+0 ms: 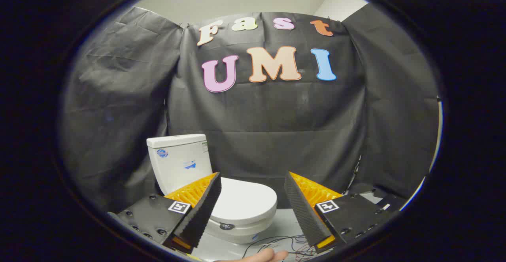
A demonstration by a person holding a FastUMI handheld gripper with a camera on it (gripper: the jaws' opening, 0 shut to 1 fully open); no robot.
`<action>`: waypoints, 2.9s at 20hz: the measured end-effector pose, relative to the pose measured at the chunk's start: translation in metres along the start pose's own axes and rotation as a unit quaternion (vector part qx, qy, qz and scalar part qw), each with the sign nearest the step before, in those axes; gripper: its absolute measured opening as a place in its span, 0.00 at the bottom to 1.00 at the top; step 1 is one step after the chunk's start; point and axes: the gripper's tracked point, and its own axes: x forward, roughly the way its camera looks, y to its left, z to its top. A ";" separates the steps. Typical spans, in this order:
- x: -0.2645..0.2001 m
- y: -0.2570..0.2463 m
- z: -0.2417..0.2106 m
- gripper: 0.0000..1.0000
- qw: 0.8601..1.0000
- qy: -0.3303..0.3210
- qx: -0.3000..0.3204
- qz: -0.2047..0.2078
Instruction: Open the toilet lid.
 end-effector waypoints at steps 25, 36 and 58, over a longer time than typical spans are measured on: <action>0.055 0.023 0.008 0.99 0.997 -0.012 -0.069 0.017; 0.100 0.050 -0.034 0.98 0.998 -0.022 0.050 0.041; 0.106 0.062 -0.243 0.96 0.922 0.129 0.365 -0.034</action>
